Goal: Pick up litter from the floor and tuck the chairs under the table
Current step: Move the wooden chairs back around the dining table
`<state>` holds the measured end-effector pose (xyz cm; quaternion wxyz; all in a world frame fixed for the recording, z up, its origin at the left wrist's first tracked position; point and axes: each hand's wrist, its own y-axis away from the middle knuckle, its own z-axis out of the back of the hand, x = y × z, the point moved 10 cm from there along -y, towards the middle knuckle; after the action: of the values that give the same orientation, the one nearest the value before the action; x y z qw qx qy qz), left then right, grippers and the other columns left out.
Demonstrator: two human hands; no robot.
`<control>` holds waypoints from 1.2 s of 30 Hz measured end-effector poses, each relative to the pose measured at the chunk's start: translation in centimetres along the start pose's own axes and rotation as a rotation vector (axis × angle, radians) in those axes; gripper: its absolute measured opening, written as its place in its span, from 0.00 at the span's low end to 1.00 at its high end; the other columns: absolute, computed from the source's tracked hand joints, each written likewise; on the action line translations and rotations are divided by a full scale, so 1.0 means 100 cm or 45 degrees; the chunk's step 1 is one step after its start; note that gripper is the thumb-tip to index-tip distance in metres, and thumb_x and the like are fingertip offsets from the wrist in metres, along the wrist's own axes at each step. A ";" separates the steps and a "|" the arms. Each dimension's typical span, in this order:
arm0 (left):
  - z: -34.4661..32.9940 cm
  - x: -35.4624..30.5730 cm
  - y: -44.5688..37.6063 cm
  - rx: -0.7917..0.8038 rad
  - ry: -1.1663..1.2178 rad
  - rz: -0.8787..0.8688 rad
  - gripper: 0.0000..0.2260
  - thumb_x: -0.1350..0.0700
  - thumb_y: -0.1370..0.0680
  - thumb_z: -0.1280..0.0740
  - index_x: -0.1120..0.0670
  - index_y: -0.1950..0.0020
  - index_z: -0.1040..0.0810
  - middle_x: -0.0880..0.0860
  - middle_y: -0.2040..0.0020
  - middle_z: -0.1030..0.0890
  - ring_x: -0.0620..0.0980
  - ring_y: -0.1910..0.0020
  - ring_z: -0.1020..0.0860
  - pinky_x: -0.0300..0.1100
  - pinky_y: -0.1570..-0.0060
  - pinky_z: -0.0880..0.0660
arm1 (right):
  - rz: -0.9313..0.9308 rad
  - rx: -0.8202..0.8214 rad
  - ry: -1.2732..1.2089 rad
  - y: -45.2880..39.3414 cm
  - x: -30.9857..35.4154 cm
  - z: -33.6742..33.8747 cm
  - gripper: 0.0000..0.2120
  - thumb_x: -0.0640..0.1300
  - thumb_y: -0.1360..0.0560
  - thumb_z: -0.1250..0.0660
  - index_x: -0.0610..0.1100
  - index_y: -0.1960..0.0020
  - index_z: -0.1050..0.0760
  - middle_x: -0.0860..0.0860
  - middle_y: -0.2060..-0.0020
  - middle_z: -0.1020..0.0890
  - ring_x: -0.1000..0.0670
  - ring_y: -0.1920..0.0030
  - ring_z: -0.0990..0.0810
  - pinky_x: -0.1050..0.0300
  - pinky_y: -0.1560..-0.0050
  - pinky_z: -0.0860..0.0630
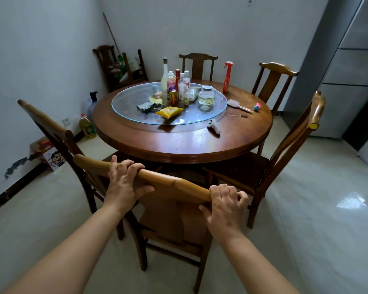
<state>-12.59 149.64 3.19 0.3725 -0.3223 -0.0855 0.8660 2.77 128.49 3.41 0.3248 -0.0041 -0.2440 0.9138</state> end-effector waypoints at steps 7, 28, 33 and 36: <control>-0.026 -0.038 -0.005 -0.055 -0.016 0.040 0.25 0.43 0.33 0.29 0.50 0.39 0.27 0.55 0.36 0.33 0.62 0.26 0.56 0.69 0.32 0.53 | 0.071 0.037 -0.045 -0.029 -0.051 -0.006 0.18 0.54 0.36 0.26 0.49 0.50 0.25 0.50 0.53 0.22 0.45 0.48 0.25 0.50 0.45 0.45; -0.067 -0.116 -0.033 -0.026 -0.347 -0.332 0.29 0.53 0.34 0.24 0.44 0.39 0.34 0.55 0.48 0.22 0.61 0.47 0.26 0.65 0.42 0.37 | 0.127 0.019 -0.263 -0.099 -0.147 -0.011 0.22 0.68 0.40 0.36 0.54 0.54 0.24 0.58 0.57 0.22 0.52 0.49 0.28 0.57 0.45 0.48; -0.077 -0.127 -0.038 -0.036 -0.319 -0.308 0.24 0.55 0.34 0.24 0.48 0.39 0.26 0.54 0.49 0.22 0.60 0.49 0.26 0.62 0.44 0.37 | 0.129 0.045 -0.302 -0.115 -0.162 -0.012 0.21 0.68 0.41 0.35 0.55 0.57 0.25 0.59 0.59 0.24 0.55 0.51 0.31 0.58 0.47 0.49; -0.085 -0.134 -0.044 -0.051 -0.323 -0.292 0.24 0.55 0.34 0.24 0.49 0.40 0.24 0.53 0.49 0.22 0.59 0.49 0.26 0.62 0.44 0.37 | 0.122 0.100 -0.338 -0.128 -0.173 -0.017 0.20 0.67 0.41 0.32 0.55 0.58 0.25 0.60 0.59 0.25 0.56 0.51 0.33 0.58 0.48 0.49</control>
<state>2.19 142.58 4.95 0.4487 -0.2059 -0.1853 0.8497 24.34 127.53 5.04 0.2455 0.1178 -0.2485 0.9296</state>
